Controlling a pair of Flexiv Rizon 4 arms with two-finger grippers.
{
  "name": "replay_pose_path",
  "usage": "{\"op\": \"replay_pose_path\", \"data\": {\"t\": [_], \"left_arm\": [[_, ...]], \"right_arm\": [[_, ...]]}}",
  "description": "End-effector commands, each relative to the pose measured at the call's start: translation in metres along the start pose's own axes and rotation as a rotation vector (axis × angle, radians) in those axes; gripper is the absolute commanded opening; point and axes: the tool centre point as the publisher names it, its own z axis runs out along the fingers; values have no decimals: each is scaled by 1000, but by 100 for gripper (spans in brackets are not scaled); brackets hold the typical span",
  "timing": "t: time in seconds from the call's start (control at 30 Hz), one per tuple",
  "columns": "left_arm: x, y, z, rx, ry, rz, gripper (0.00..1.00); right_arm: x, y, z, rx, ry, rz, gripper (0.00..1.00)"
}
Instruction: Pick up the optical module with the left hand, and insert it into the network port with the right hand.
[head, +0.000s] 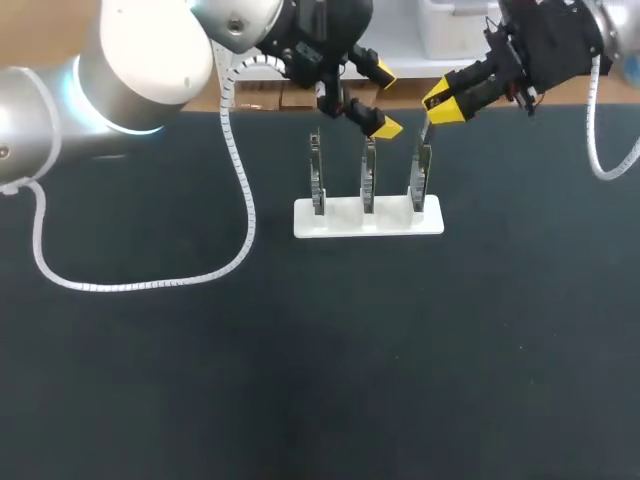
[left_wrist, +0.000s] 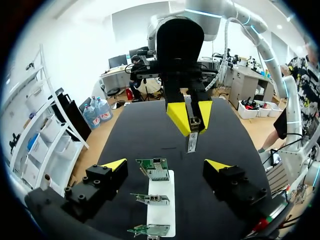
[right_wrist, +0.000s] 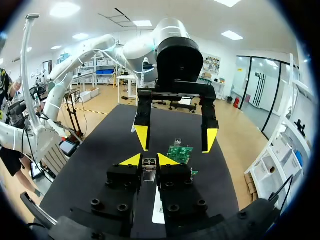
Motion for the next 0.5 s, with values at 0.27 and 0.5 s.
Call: {"op": "replay_pose_path", "data": {"t": [0.27,0.5], "left_arm": [[-1,1,0,2,7,-2,100],[-1,1,0,2,7,-2,100]], "right_arm": [[-5,3,-16,-5,66,14,0],[12,-3,-12,-27,50,33,0]]}}
